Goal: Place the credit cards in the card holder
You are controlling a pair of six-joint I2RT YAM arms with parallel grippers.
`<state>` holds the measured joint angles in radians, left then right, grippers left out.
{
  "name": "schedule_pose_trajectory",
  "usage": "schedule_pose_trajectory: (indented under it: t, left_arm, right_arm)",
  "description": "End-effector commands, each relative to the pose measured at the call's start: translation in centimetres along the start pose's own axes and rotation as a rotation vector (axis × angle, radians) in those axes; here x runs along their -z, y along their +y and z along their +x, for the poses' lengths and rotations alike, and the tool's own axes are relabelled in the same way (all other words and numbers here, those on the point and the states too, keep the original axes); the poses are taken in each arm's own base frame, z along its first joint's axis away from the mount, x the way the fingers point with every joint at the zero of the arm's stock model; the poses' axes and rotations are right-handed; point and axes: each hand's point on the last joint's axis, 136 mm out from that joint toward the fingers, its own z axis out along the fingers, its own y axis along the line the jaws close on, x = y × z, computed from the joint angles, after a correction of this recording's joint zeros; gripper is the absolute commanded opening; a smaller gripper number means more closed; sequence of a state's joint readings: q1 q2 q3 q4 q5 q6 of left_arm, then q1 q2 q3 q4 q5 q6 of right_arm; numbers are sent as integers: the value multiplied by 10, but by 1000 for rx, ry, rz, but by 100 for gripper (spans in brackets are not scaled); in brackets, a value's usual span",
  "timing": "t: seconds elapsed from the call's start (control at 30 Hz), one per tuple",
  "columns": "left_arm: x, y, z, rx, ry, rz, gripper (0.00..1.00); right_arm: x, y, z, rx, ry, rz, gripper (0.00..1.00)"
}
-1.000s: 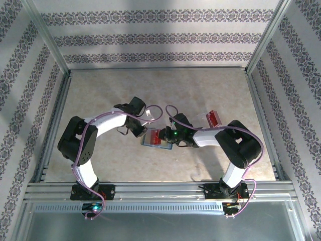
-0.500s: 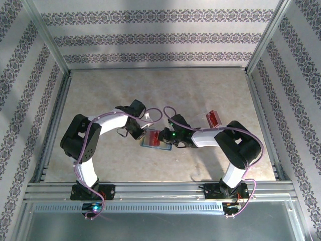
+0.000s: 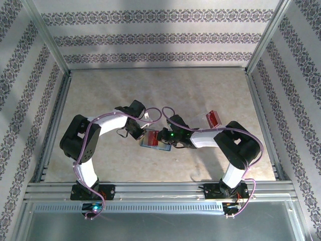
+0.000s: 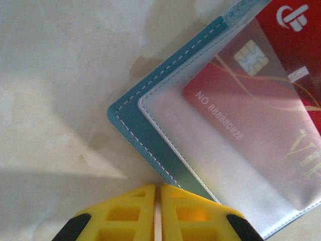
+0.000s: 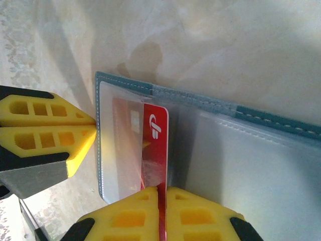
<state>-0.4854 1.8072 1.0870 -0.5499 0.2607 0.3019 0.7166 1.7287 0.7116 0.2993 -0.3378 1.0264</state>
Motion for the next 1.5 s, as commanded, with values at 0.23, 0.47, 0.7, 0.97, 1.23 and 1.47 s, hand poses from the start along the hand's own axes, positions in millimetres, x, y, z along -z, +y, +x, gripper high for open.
schedule_pose_trajectory:
  t: [0.23, 0.47, 0.7, 0.97, 1.23, 1.47]
  left_arm:
    - [-7, -44, 20, 38, 54, 155, 11]
    - [-6, -44, 20, 21, 41, 141, 11]
    - [-7, -47, 18, 32, 37, 163, 11]
    - [-6, -48, 17, 24, 35, 162, 11]
    - [-5, -46, 15, 21, 27, 154, 11]
    - [-5, -46, 16, 7, 25, 155, 11]
  right_arm:
    - [-5, 1, -3, -38, -50, 9, 6]
    - [-8, -2, 1, -48, -50, 18, 6]
    - [-12, -2, 4, -36, -32, 31, 7]
    - [-16, -4, 8, -22, 3, 52, 10]
    - [-16, 5, 7, -2, 35, 45, 14]
    - [-3, 7, 6, 24, 24, 63, 18]
